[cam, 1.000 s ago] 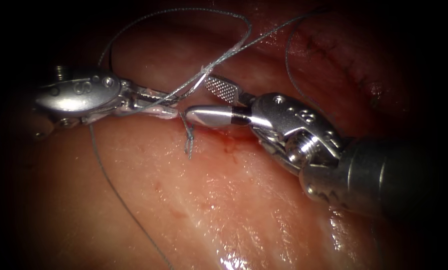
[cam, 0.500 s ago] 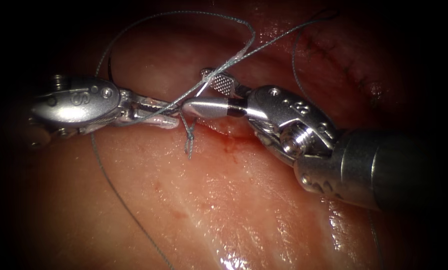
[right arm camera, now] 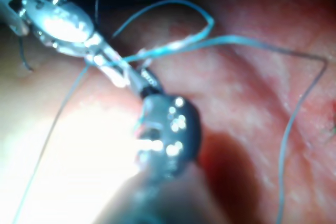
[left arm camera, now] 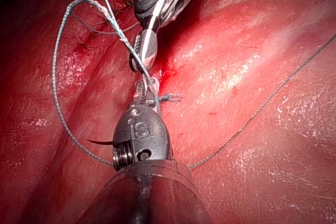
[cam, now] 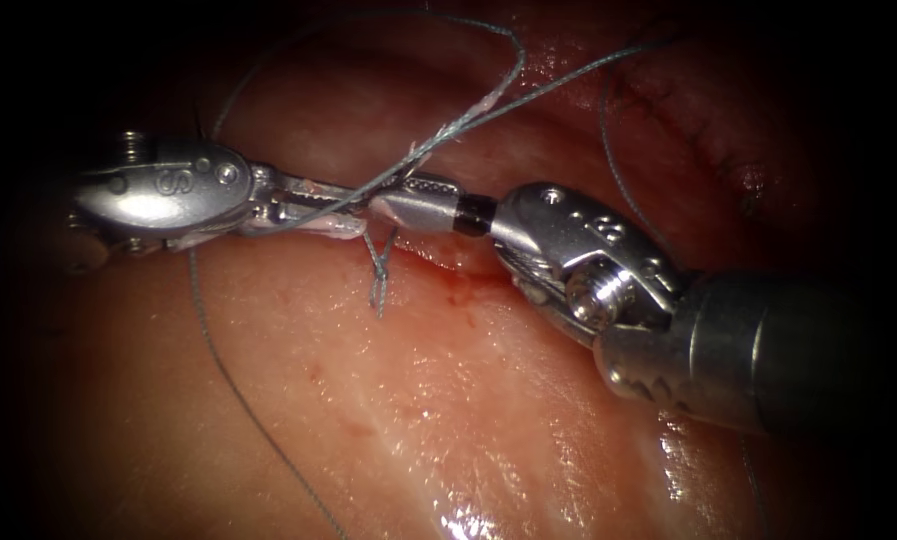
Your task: Wound Closure
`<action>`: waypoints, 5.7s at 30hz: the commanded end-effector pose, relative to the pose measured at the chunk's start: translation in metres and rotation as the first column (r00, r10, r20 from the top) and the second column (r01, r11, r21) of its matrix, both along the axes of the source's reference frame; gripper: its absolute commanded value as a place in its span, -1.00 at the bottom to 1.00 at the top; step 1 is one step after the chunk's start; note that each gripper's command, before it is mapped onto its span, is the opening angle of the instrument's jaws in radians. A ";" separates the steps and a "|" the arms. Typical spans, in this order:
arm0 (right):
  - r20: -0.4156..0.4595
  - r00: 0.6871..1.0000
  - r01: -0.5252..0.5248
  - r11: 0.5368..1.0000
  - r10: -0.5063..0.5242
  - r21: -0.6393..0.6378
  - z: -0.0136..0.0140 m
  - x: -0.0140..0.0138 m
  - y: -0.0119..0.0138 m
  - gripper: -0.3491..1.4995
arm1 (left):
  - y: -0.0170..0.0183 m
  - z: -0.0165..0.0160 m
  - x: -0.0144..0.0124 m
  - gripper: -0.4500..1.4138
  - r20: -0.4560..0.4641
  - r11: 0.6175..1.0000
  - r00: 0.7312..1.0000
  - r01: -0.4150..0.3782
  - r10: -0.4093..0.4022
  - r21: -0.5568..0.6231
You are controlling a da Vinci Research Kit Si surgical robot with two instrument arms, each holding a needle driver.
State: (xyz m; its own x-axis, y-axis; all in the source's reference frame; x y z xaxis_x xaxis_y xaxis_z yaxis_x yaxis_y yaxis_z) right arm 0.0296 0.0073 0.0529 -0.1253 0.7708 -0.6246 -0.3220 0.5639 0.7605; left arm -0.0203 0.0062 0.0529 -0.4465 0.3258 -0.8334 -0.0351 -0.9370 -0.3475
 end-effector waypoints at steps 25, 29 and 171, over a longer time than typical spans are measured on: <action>0.190 0.974 0.130 0.990 -0.119 -0.046 -0.0026 -0.0085 -0.0039 -1.00 | 0.0118 -0.0008 0.0057 0.71 -0.115 0.948 0.941 0.317 -0.318 -0.025; 0.193 0.972 0.151 0.986 -0.135 -0.068 -0.0036 -0.0101 -0.0049 -1.00 | 0.0142 0.0000 0.0089 0.64 -0.180 0.934 0.917 0.342 -0.355 -0.100; 0.205 0.959 0.267 0.868 -0.196 -0.419 -0.0100 -0.0091 -0.0049 -1.00 | -0.0002 -0.0053 -0.0033 0.42 0.107 0.962 0.994 -0.008 -0.022 0.274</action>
State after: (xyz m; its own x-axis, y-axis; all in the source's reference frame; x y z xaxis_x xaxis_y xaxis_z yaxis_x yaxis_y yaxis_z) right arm 0.0198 0.0030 0.0422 0.1316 0.4154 -0.9001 -0.2438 0.8936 0.3768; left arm -0.0232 0.0067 0.0469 -0.3336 0.5449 -0.7693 0.0032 -0.8153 -0.5790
